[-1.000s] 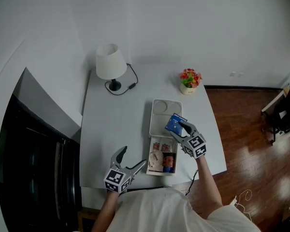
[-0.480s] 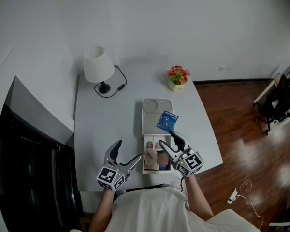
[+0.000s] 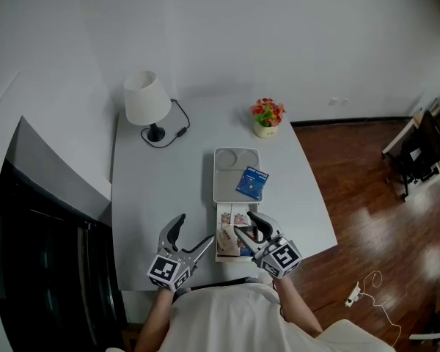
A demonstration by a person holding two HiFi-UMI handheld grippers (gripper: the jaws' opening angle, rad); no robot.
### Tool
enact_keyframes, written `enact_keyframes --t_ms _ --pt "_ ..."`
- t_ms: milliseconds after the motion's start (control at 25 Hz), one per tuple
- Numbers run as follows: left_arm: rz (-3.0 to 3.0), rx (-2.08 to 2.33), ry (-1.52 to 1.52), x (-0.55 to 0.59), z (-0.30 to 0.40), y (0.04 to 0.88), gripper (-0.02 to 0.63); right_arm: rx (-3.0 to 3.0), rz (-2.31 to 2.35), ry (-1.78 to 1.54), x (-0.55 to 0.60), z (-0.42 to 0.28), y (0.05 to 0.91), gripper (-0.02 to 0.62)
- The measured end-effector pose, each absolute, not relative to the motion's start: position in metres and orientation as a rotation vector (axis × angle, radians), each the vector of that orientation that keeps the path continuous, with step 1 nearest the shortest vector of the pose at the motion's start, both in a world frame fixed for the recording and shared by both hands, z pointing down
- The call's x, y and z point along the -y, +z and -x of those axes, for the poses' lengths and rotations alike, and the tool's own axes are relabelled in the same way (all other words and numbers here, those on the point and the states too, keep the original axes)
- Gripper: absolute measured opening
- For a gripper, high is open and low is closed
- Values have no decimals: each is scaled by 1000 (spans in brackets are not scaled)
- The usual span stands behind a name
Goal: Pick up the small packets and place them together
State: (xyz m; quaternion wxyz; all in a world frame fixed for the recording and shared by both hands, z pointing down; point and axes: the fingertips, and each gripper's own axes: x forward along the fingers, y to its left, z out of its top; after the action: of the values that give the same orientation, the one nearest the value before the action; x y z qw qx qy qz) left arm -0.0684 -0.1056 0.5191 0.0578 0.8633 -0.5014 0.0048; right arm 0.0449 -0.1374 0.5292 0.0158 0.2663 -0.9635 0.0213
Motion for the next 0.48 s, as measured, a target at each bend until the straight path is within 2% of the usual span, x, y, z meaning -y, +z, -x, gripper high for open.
enact_keyframes --t_ms 480 --pt "-2574 1506 19 103 68 531 374 2936 -794 81 133 -56 546 227"
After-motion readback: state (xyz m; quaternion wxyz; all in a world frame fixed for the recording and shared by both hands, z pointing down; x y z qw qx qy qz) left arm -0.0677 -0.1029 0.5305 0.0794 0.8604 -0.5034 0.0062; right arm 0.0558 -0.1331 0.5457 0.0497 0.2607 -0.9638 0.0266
